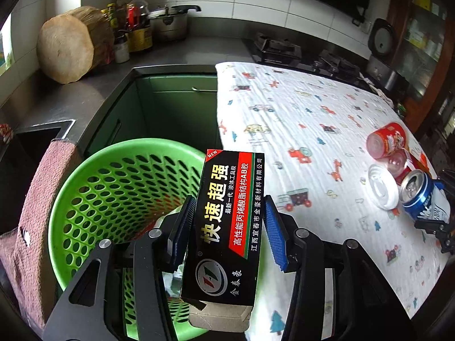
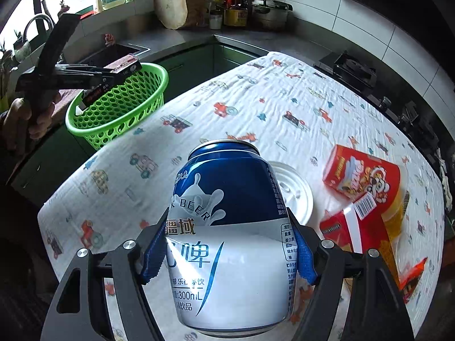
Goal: Collect trash
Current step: 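Drop the black box into the basket with the left tool while the right tool drops the can in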
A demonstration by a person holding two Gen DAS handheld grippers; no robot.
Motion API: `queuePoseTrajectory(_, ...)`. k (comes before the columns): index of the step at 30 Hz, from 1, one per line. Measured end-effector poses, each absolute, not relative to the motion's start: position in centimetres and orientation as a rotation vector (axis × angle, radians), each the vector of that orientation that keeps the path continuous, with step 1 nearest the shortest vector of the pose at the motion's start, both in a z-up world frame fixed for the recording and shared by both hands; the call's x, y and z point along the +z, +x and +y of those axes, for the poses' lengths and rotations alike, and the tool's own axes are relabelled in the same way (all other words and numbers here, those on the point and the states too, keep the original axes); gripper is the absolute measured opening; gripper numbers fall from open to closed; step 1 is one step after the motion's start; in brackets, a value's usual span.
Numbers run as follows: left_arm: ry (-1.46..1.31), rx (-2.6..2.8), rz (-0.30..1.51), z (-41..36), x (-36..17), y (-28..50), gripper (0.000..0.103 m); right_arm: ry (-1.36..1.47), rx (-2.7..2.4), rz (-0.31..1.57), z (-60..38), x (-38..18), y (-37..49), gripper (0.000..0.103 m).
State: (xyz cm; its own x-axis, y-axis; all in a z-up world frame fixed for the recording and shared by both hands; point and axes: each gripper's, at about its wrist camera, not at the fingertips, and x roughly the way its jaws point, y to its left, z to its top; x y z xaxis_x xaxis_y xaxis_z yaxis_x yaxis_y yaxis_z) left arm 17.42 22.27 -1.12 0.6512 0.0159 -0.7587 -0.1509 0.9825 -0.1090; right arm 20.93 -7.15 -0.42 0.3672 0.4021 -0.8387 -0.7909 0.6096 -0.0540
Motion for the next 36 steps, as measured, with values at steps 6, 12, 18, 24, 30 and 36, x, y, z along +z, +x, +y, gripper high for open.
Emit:
queuePoseTrajectory(6,-0.235,0.194,0.9,27.4,-3.0,16.9,0.05,-0.461,0.887,0.882,-1.3,0.6,20.8,0.071)
queuePoseTrajectory(12,-0.297,0.23,0.923,30.9,-4.5,15.7,0.055,-0.418,0.973,0.868,5.0,1.2,21.1,0.071)
queuePoseTrajectory(18,-0.315,0.268,0.906,33.1,-4.4,13.8,0.061,-0.377,1.042,0.865,11.1,1.4,21.6,0.071)
queuePoseTrajectory(24,-0.345,0.296,0.865,34.7,-3.5,11.3,0.072,-0.36,1.08,0.889,17.0,0.3,21.6,0.071)
queuePoseTrajectory(30,-0.386,0.32,0.836,35.9,-3.1,9.2,0.078,-0.374,1.103,0.888,21.7,-1.3,20.6,0.071)
queuePoseTrajectory(36,-0.393,0.335,0.834,36.4,-3.3,8.2,0.082,-0.328,1.134,0.888,23.7,-2.2,20.0,0.085)
